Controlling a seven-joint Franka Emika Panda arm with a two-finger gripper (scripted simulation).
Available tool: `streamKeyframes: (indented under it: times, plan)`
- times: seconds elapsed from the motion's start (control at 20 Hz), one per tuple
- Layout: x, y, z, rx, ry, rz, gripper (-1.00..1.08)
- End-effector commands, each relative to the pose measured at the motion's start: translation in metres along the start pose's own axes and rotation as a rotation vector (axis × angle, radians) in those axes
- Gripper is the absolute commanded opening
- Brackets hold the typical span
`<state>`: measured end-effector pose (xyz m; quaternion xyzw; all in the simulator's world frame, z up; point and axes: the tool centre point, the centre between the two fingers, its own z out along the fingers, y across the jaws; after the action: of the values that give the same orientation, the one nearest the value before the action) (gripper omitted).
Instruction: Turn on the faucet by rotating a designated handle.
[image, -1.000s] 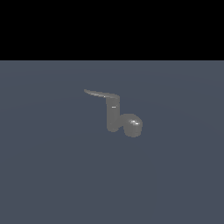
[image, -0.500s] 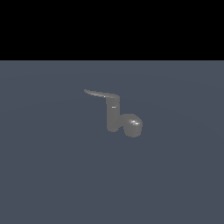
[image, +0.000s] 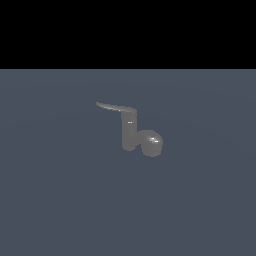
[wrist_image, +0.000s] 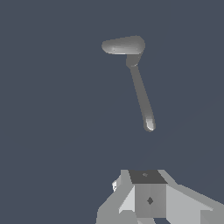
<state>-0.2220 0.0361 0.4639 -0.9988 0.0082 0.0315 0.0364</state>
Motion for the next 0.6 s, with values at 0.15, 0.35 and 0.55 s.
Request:
streamKeyframes:
  times: [0.15, 0.35, 0.55]
  plan:
    - [0.034, -0.008, 0.013, 0.051, -0.015, 0.114, -1.0]
    - [0.063, -0.014, 0.028, 0.085, -0.032, 0.221, -1.0]
    - [0.092, -0.02, 0.045, 0.11, -0.049, 0.334, -1.0]
